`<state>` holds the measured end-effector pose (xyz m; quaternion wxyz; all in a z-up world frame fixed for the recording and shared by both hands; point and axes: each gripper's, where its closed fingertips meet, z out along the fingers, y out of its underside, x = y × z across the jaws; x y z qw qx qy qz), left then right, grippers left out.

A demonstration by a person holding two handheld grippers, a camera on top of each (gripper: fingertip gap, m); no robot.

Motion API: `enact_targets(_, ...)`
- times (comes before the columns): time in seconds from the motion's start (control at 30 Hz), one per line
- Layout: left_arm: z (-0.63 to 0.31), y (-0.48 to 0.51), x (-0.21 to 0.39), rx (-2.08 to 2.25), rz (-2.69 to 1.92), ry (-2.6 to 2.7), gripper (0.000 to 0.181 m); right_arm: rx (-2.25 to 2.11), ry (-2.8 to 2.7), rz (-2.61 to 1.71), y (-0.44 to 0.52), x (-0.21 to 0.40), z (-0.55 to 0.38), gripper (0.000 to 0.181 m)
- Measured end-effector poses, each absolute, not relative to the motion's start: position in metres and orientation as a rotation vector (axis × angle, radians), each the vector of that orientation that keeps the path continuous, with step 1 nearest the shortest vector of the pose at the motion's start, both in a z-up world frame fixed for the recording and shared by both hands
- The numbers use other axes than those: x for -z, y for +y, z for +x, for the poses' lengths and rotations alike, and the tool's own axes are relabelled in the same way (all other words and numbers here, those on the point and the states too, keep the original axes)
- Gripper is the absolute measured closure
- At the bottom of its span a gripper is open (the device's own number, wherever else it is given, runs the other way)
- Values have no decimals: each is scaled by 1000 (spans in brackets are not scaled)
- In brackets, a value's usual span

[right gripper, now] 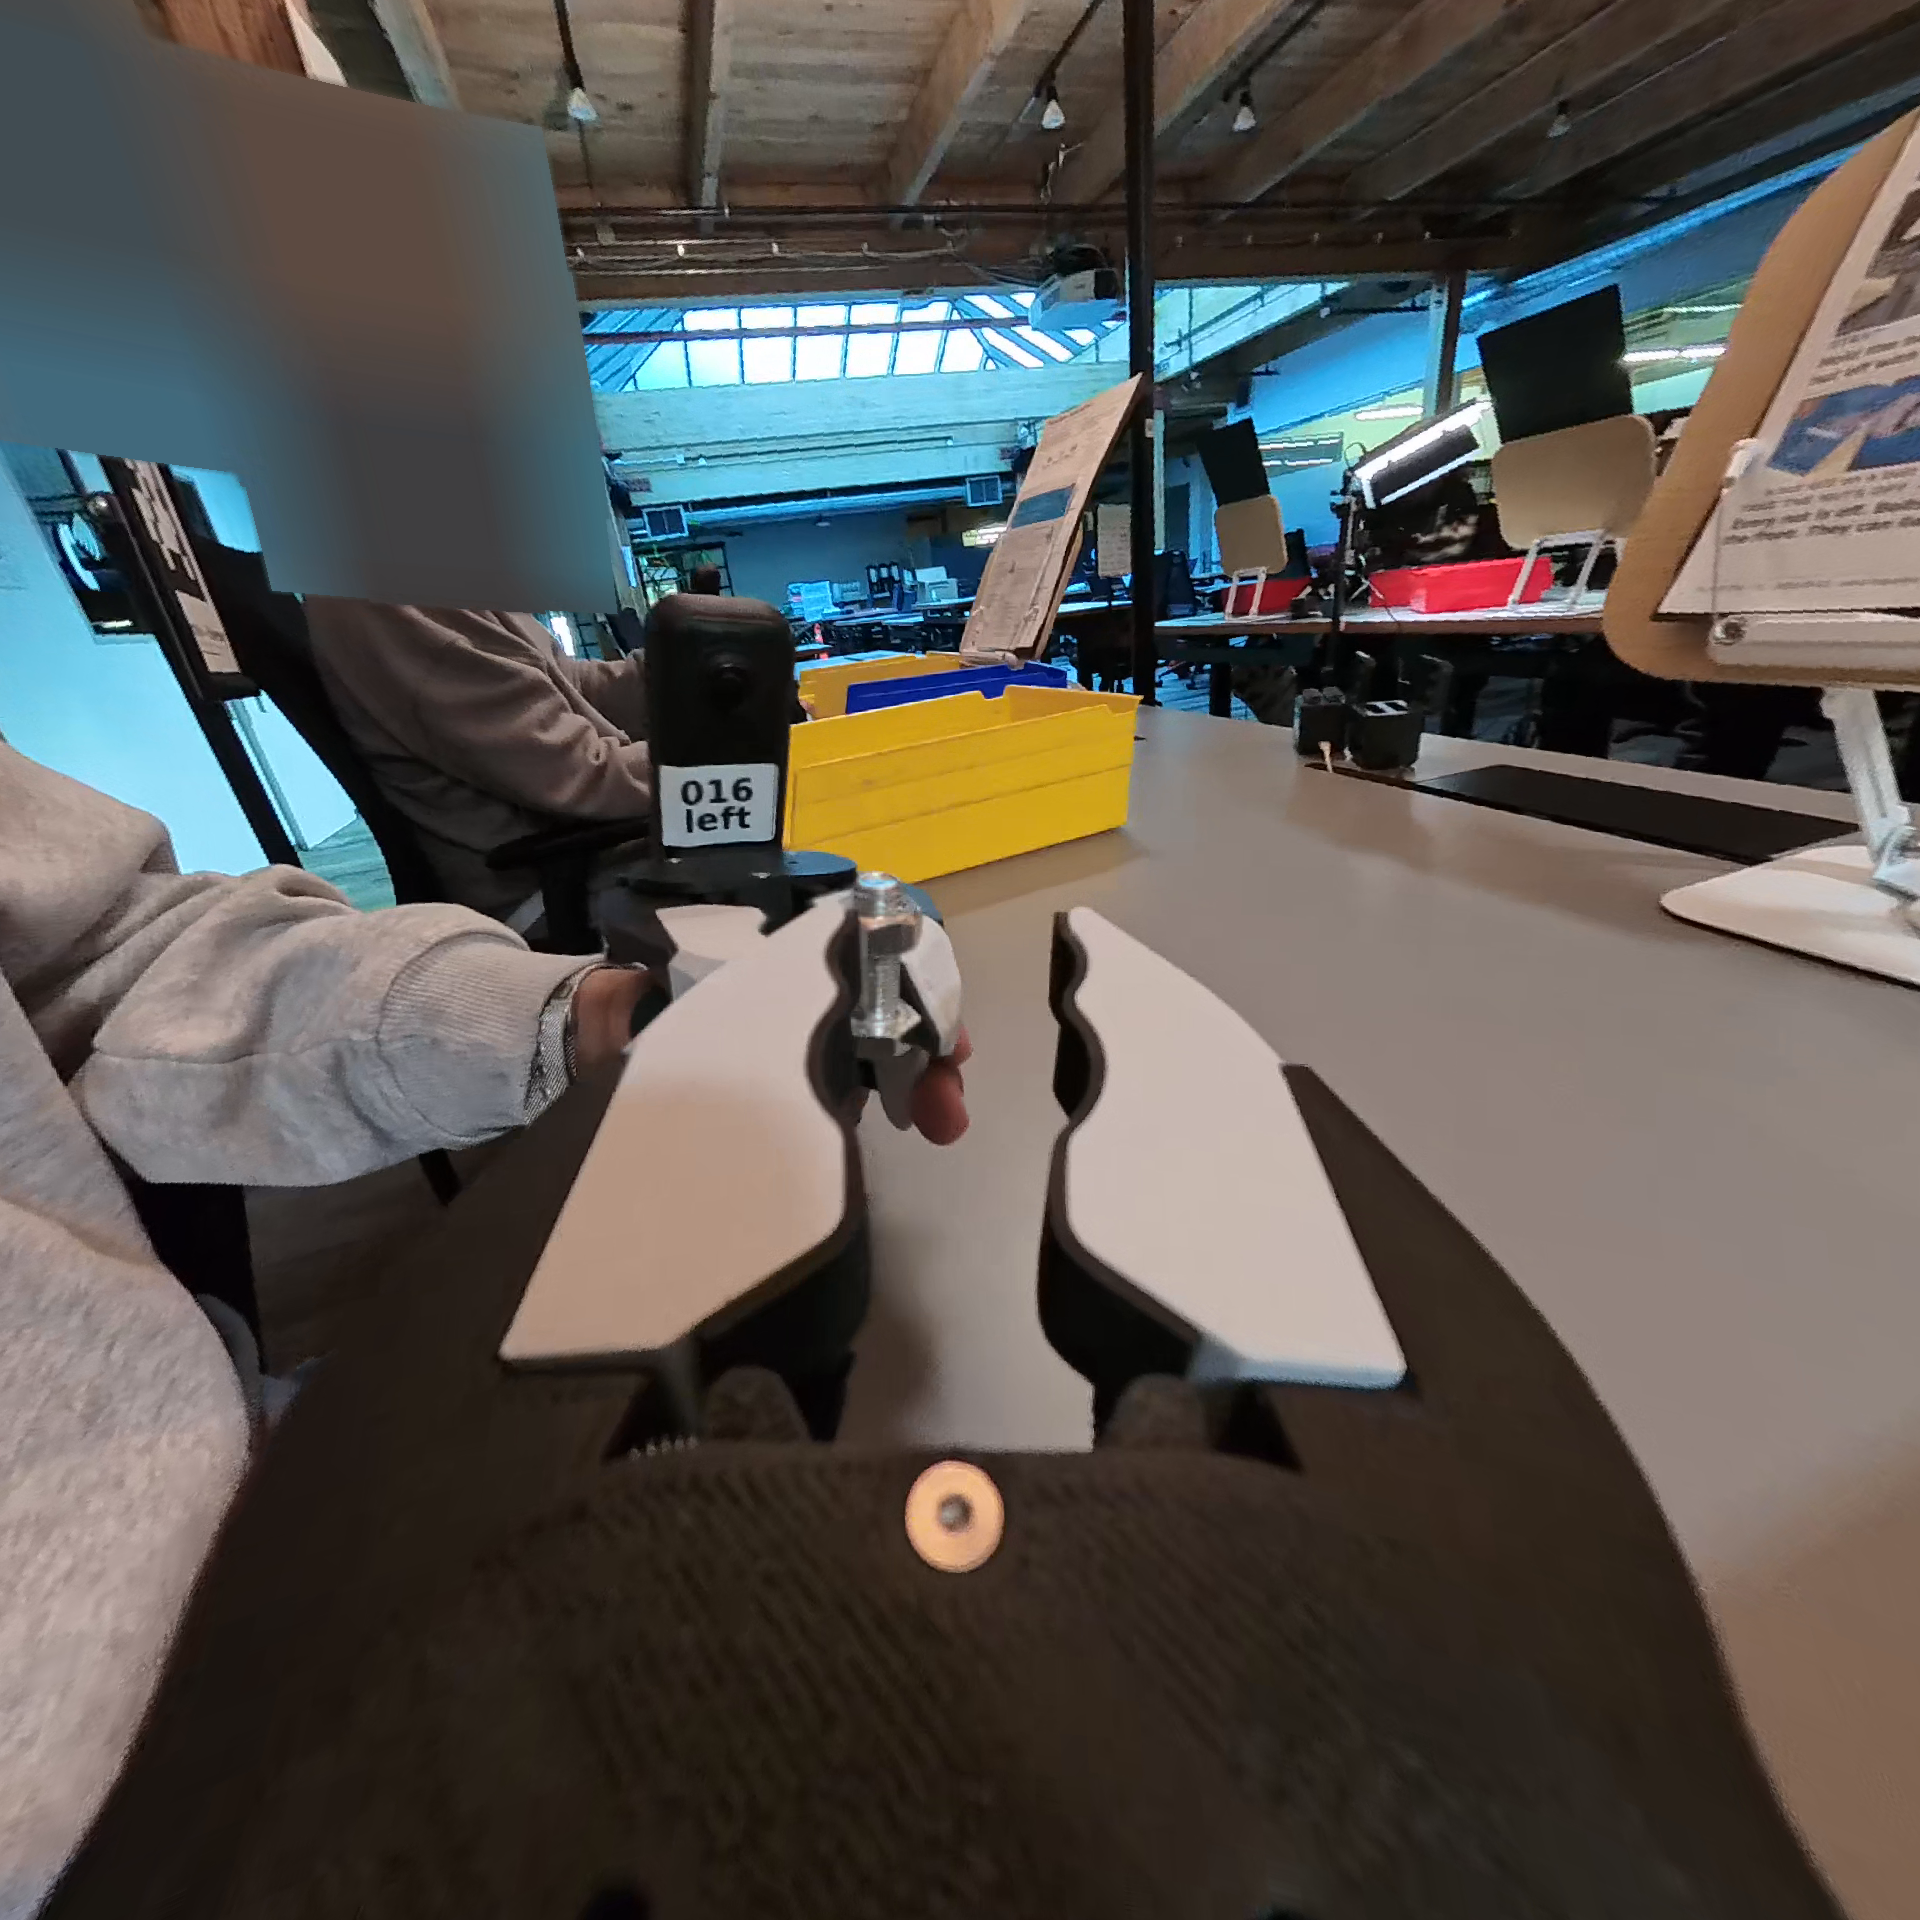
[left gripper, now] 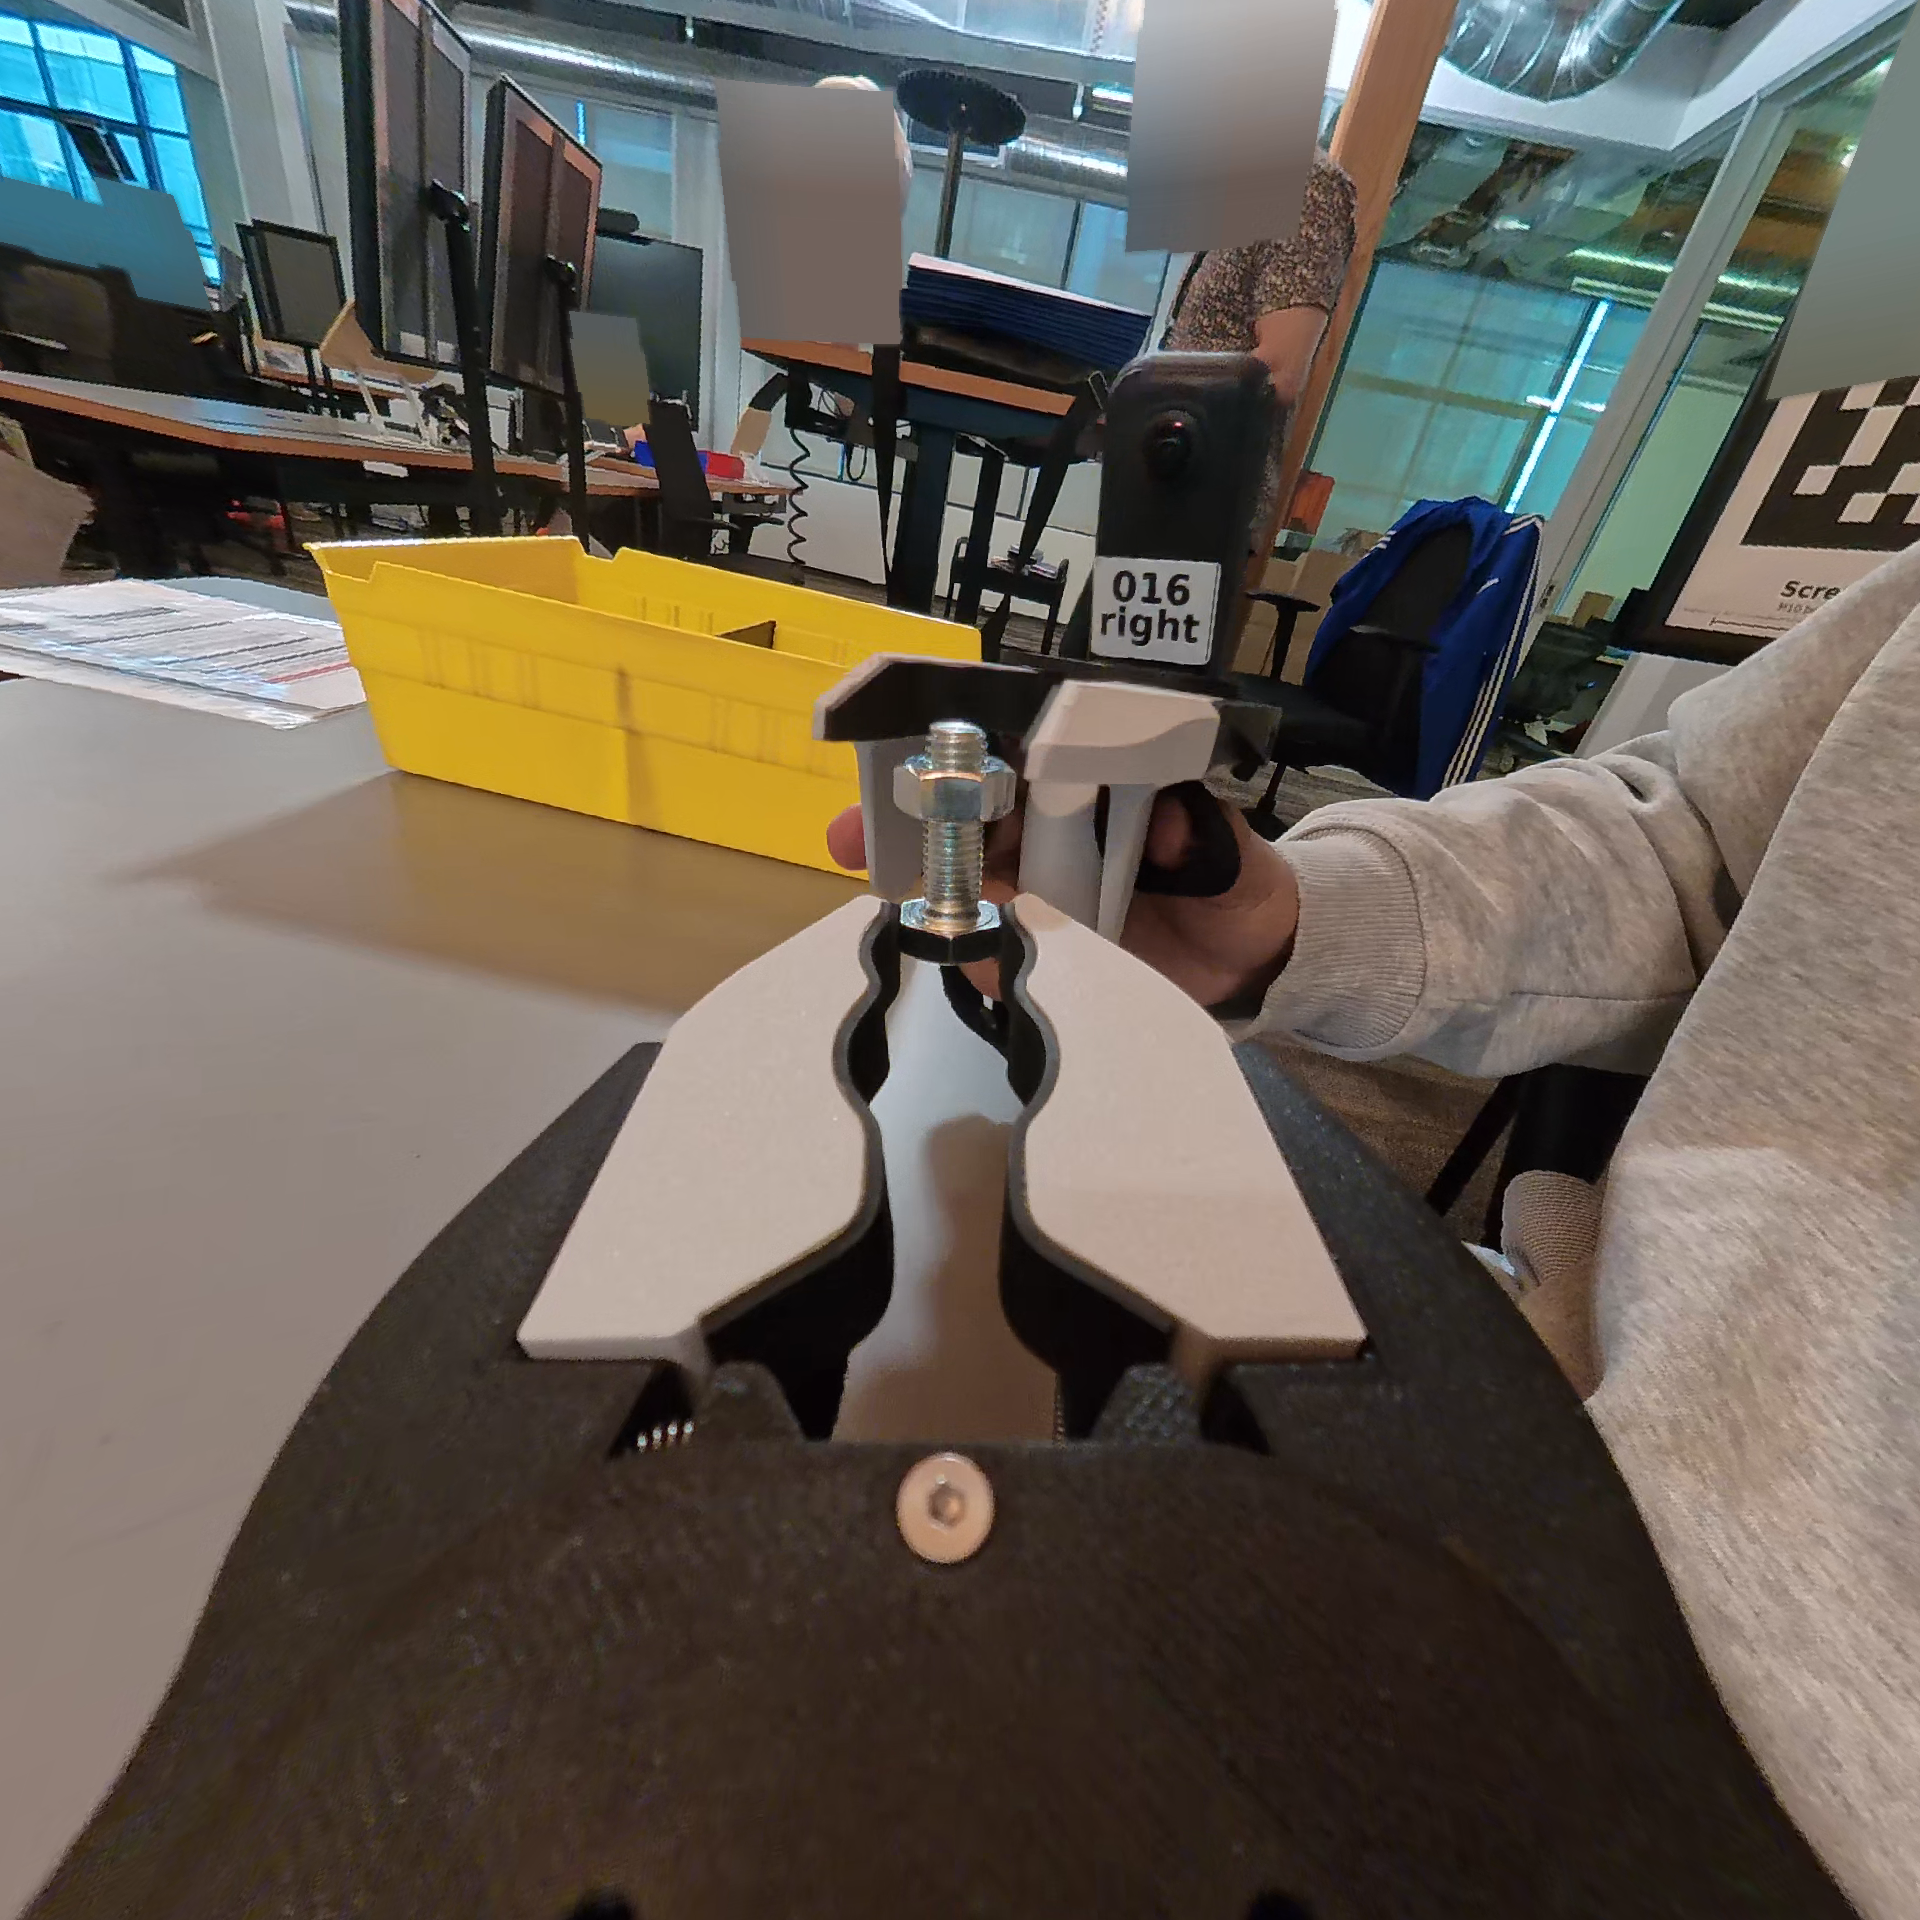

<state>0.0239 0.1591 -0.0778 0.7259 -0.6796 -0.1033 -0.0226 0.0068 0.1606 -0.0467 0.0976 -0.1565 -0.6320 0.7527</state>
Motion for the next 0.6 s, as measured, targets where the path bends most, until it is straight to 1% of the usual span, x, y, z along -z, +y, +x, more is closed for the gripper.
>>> enact_targets(0.23,25,160,79,47,-1505,-220,163,-2162,-1924,-394,150,51,15,144)
enact_targets(0.5,22,157,75,55,-1481,-238,163,-2157,-1885,-516,160,53,0,148)
enact_targets(0.6,23,158,76,56,-1485,-234,163,-2186,-1875,-521,163,50,1,146)
